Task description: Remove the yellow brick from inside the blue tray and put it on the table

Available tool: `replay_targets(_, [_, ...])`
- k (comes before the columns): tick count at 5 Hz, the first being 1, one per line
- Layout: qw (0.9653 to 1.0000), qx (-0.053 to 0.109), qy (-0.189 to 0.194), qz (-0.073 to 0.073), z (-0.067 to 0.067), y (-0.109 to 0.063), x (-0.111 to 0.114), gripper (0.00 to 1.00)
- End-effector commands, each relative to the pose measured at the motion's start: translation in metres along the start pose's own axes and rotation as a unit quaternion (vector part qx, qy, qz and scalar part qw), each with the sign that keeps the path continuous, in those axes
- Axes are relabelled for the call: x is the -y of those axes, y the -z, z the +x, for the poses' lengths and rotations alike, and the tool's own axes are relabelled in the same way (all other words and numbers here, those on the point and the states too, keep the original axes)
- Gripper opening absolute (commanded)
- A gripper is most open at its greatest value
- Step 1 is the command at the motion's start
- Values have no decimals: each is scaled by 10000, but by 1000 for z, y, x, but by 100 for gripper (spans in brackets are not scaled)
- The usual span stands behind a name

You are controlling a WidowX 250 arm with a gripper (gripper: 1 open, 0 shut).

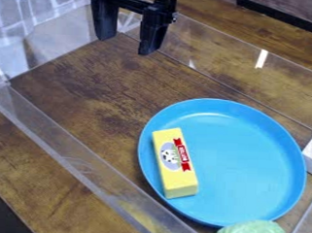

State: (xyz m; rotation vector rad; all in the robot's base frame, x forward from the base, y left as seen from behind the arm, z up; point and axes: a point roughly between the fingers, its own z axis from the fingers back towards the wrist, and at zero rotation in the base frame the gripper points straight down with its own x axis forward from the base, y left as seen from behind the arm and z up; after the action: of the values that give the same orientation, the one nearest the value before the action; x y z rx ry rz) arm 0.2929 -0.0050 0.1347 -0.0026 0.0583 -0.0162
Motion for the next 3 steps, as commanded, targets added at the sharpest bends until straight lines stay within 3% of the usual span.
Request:
replay_targets(1, [10000, -62, 66, -5, -1, 6, 4, 100])
replay_targets(3, [9989, -136, 458, -26, -9, 16, 23, 100])
